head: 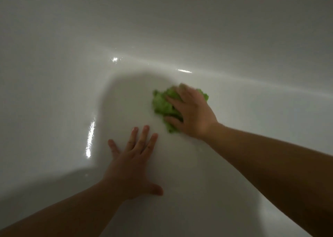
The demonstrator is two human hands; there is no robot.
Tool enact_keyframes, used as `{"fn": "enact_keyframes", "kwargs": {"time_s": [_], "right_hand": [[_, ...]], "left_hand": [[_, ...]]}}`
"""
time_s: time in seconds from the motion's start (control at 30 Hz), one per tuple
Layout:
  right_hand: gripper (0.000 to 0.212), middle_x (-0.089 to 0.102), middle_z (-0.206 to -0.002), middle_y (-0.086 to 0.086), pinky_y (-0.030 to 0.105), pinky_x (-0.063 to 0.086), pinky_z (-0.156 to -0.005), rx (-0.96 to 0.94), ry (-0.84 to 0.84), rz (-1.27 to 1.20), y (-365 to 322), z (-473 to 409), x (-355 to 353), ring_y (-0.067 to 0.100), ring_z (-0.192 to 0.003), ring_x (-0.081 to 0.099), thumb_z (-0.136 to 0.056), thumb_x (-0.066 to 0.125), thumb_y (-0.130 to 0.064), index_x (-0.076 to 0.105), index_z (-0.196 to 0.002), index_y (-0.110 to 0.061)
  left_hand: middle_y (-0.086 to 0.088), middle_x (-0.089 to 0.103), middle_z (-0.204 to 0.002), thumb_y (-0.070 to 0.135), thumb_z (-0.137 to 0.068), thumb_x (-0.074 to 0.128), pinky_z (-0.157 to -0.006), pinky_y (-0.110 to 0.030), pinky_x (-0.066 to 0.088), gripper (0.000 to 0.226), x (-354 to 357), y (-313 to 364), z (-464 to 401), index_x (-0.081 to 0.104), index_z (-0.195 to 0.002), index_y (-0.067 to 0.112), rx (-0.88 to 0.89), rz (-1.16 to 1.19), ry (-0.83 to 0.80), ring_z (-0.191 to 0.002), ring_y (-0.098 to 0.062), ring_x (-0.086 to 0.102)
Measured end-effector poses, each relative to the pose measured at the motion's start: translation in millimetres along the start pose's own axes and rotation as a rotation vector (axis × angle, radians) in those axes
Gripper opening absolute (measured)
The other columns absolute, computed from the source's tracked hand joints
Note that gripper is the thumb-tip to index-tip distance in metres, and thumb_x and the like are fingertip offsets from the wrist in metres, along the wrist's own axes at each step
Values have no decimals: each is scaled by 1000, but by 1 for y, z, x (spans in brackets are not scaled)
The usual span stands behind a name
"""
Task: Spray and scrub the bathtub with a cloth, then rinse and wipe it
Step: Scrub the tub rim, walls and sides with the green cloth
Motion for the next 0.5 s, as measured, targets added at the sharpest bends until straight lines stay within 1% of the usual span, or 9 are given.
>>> {"fn": "enact_keyframes", "kwargs": {"time_s": [0.07,0.13,0.17,0.23,0.3,0.33,0.4,0.47,0.5], "right_hand": [[71,50,-153,14,54,34,-117,-126,-34,-29,7,54,9,42,-141,43,-93,62,-65,59,-146,-19],[69,50,-153,15,53,34,-116,-178,-69,17,36,83,6,42,-141,45,-96,57,-66,59,-146,-19],[70,48,-155,15,53,33,-118,-134,-63,48,57,84,1,42,-142,43,-98,49,-68,55,-149,-20],[74,36,-163,13,53,22,-125,79,10,78,103,69,-16,40,-150,31,-99,36,-71,46,-155,-23],[71,23,-168,10,51,12,-128,271,76,74,134,45,-32,38,-155,17,-101,38,-66,38,-159,-24],[68,21,-169,10,52,12,-128,317,92,69,138,35,-34,38,-156,15,-102,42,-62,37,-159,-25],[63,30,-165,11,56,21,-124,313,76,42,120,29,-28,41,-151,25,-100,49,-54,42,-156,-27],[58,51,-150,13,56,39,-111,135,32,8,82,52,-12,42,-135,45,-95,57,-51,55,-148,-28],[57,55,-145,12,54,42,-107,19,8,-16,60,76,-3,41,-130,49,-93,61,-50,60,-145,-27]], "left_hand": [[6,-57,-151,106,-46,48,-111,-82,-2,156,-1,3,1,-43,-149,31,-14,-5,-4,-145,-26,-45],[5,-58,-149,106,-46,47,-112,-82,1,158,-2,7,1,-47,-146,28,-35,4,-10,-145,-26,-45],[5,-59,-149,106,-45,48,-112,-82,2,160,-2,10,0,-48,-144,26,-47,11,-7,-145,-27,-45],[6,-58,-149,107,-40,48,-110,-83,6,165,-2,16,-2,-47,-144,22,-68,29,-1,-146,-26,-43],[7,-57,-150,108,-36,48,-109,-84,7,169,-1,21,-5,-44,-147,21,-81,51,8,-147,-26,-42],[7,-56,-151,108,-34,49,-109,-84,6,170,0,23,-6,-43,-148,21,-87,57,17,-147,-25,-42],[8,-54,-153,109,-33,48,-109,-84,7,170,0,26,-6,-43,-148,22,-101,59,26,-148,-24,-40],[8,-54,-153,109,-35,46,-112,-81,8,168,0,28,-5,-43,-148,24,-117,38,30,-148,-22,-40],[7,-53,-154,109,-38,46,-113,-80,9,166,0,30,-3,-42,-150,24,-120,32,27,-148,-21,-39]]}}
Point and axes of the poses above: each hand's wrist, its own z-axis away from the middle knuckle, its own x-axis out of the palm, y = z × x, the point moved 4 cm from there along -z, towards the middle knuckle
